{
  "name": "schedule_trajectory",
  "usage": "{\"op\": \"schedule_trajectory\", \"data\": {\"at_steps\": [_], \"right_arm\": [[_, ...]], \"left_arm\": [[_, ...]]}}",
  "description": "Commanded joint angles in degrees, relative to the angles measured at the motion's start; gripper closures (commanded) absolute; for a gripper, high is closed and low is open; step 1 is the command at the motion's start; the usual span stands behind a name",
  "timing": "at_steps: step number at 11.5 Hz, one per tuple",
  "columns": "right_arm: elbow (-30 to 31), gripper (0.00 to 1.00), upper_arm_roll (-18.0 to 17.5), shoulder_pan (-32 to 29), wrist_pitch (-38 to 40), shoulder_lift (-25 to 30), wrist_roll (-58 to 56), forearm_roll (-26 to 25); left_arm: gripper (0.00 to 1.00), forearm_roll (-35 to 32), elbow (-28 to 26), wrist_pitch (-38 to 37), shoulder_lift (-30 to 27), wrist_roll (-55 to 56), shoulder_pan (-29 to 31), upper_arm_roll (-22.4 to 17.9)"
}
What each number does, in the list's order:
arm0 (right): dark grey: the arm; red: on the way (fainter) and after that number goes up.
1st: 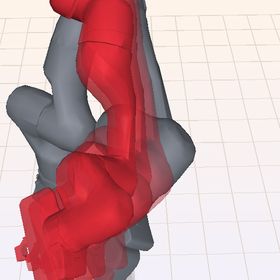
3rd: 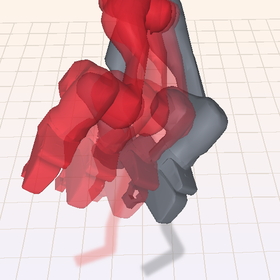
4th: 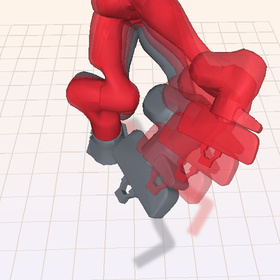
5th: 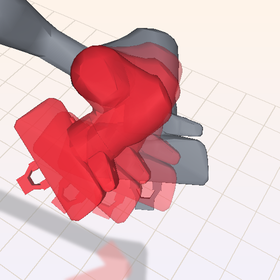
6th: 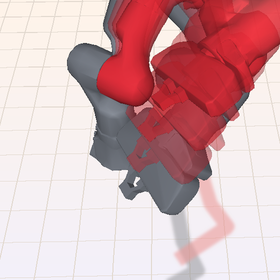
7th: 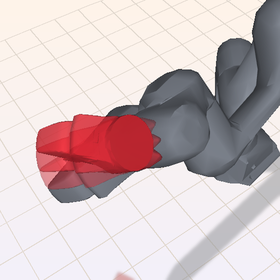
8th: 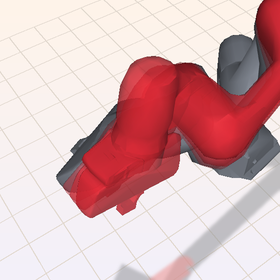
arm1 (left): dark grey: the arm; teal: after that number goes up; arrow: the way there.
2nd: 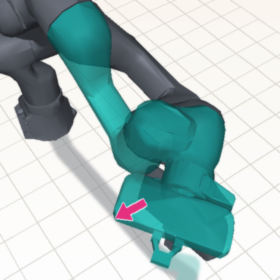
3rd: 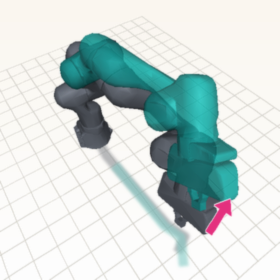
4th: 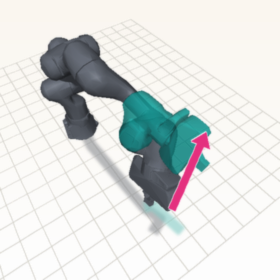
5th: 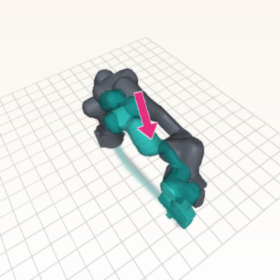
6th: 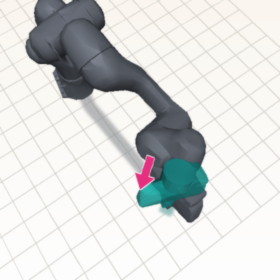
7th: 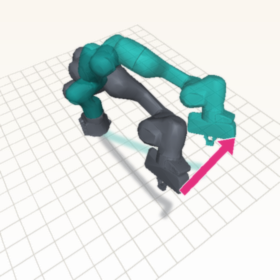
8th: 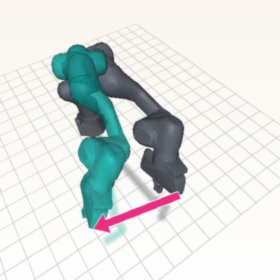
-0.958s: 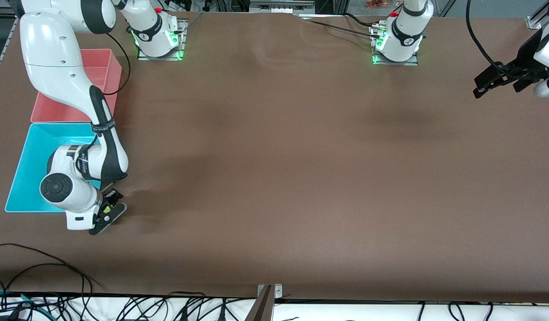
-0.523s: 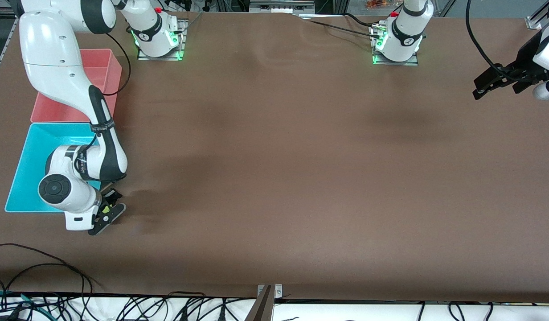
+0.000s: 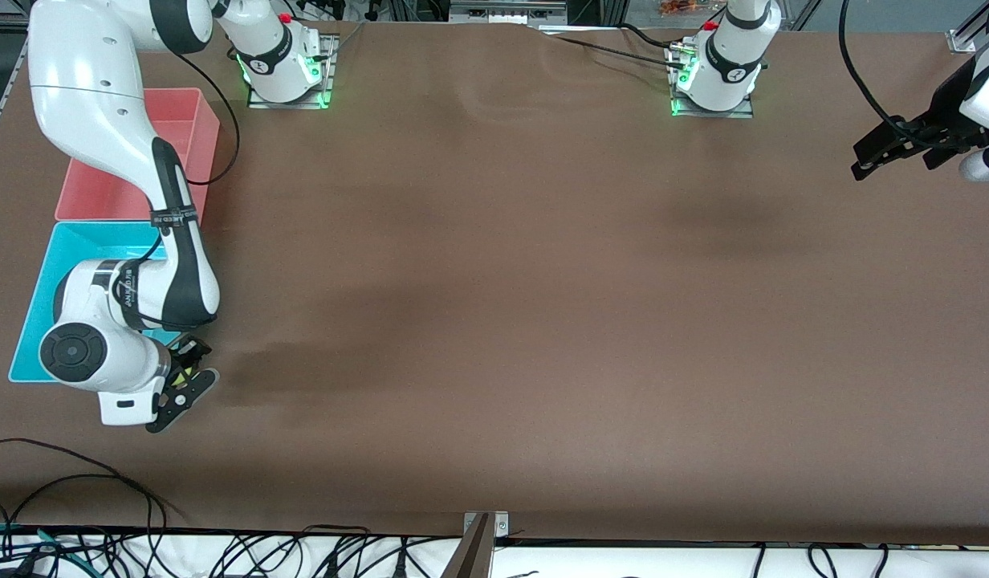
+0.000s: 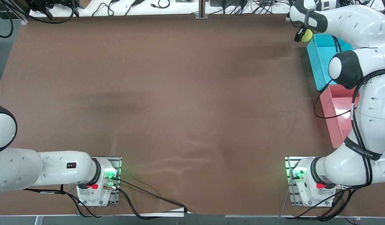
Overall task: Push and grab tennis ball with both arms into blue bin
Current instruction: 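Lift the tennis ball with the right gripper over the blue bin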
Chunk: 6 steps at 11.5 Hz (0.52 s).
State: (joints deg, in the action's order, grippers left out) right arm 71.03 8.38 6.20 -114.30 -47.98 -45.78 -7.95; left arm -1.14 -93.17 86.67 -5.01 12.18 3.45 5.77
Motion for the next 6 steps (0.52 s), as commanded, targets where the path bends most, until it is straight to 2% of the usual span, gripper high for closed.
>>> {"op": "schedule_trajectory", "data": {"at_steps": [1,3,6], "right_arm": [[-1.78,0.76,0.23,-1.71,11.87,3.84,0.43,0.13],[1.2,0.76,0.14,-5.13,18.21,7.53,0.7,2.48],[9.61,0.76,0.23,-9.97,20.53,13.15,0.96,5.14]], "left_arm": [[0.0,0.09,2.11,-1.41,0.96,0.3,0.24,0.2],[0.0,0.09,2.11,-1.41,0.96,0.3,0.24,0.2],[0.0,0.09,2.11,-1.41,0.96,0.3,0.33,0.2]]}}
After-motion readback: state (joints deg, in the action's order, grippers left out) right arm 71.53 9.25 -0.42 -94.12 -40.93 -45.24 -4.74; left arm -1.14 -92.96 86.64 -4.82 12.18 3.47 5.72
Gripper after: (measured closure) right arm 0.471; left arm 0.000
